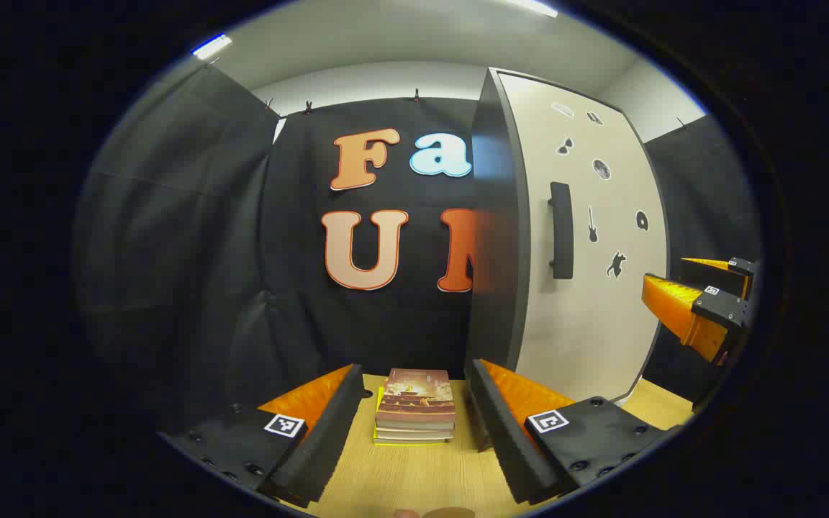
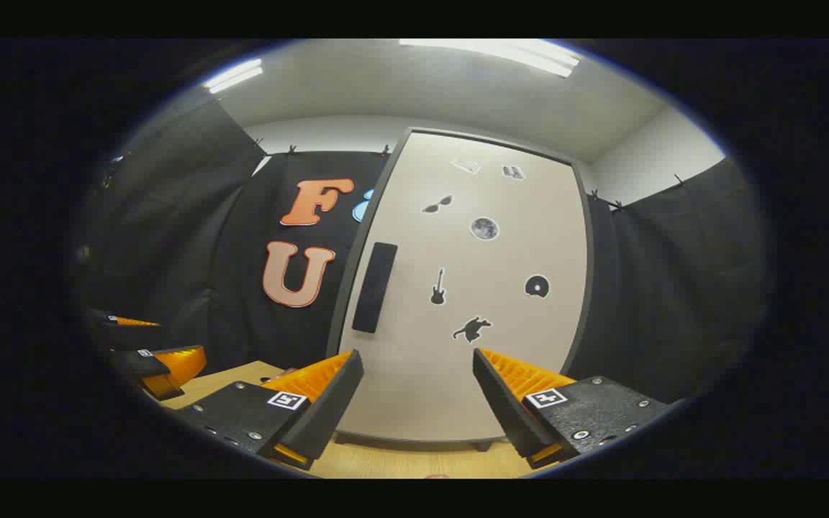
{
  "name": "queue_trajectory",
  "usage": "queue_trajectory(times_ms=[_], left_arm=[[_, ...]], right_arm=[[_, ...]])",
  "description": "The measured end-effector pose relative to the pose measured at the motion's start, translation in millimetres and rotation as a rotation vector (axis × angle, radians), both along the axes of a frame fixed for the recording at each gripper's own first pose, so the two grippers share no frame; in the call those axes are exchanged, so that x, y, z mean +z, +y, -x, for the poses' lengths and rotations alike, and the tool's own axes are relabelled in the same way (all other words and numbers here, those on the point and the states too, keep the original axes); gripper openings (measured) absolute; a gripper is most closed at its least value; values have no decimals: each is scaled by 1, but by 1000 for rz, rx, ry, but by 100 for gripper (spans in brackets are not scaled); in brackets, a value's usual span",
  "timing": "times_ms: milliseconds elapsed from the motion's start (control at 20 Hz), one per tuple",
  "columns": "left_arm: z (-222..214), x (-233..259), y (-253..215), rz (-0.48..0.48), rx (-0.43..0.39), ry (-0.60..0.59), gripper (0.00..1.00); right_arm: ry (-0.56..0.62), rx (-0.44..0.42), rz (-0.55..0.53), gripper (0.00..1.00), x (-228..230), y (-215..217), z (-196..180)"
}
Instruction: Open the cabinet door with the right hand, grasp the bottle in the cabinet with the left hand and place it on the coaster, then close the cabinet door with the right hand.
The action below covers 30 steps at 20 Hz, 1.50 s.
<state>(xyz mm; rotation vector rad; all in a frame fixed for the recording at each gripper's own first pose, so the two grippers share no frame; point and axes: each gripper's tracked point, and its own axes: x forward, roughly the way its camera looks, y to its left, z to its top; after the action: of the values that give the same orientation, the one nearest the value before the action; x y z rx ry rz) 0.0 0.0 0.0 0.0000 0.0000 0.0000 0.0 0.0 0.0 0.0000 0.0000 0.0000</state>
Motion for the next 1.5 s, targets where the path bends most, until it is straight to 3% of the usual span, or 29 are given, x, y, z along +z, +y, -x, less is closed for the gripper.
queue_trajectory(times_ms=[150,750,1250,1500], left_arm=[[-6,1,-1,-9,3,2,98],[-49,19,-15,-76,-54,-25,96],[-63,11,8,-44,-29,0,97],[-68,7,22,-36,-21,0,97]], right_arm=[[12,31,17,95,-6,10,-10],[25,15,-29,95,-20,21,-52],[21,32,-235,93,0,38,-123],[53,3,-221,88,1,44,-145]])
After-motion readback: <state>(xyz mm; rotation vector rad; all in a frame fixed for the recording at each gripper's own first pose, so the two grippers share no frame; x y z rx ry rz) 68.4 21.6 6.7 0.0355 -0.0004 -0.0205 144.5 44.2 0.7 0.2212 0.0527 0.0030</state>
